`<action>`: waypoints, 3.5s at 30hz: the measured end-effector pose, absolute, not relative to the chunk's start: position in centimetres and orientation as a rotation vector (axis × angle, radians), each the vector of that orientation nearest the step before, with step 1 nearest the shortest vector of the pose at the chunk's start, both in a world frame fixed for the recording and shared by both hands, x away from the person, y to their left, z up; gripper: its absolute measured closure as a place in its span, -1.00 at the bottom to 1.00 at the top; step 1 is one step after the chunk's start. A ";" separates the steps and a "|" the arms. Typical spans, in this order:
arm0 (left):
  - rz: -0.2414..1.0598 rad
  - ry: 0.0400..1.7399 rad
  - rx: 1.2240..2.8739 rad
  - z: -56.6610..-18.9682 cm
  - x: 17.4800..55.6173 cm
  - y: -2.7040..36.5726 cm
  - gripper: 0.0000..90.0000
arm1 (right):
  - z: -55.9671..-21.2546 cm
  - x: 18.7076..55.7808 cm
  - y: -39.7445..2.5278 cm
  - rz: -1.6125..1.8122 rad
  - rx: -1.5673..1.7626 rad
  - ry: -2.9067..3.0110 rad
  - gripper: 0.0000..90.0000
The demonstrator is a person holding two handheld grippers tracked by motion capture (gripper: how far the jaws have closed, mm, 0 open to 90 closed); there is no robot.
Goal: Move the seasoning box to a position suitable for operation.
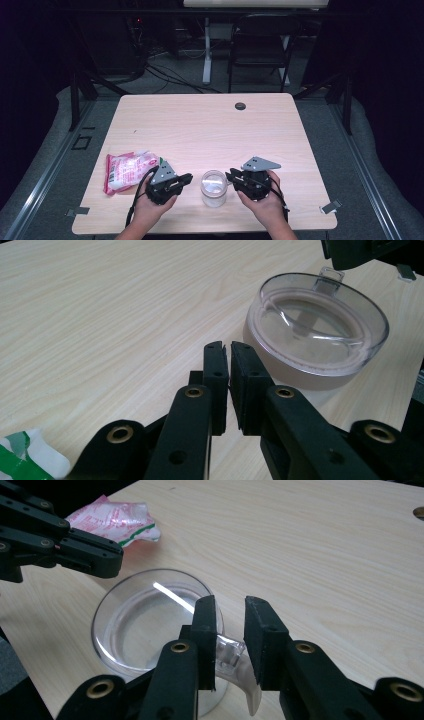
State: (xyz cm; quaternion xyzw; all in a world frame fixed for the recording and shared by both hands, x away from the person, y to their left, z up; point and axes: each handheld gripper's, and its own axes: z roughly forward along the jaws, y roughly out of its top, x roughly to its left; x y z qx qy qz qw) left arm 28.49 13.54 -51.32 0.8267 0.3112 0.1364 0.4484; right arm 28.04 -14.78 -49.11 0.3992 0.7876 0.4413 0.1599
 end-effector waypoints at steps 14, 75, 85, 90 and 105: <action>0.338 0.737 2.080 -51.6 27.8 12.9 0.96 | -49.6 28.1 -15.3 1.268 1.182 2.243 0.80; 0.290 0.672 2.142 -51.9 27.3 11.6 1.00 | -50.4 28.0 -15.6 1.367 1.240 2.184 0.80; 0.287 0.676 2.105 -51.4 27.2 11.7 1.00 | -50.5 28.0 -15.7 1.391 1.252 2.172 0.80; 0.287 0.662 2.080 -50.9 27.1 11.8 1.00 | -50.5 27.9 -15.8 1.378 1.240 2.172 0.80; 0.271 0.596 2.068 -49.9 26.9 10.9 0.99 | -50.4 26.9 -15.9 1.363 1.181 2.182 0.67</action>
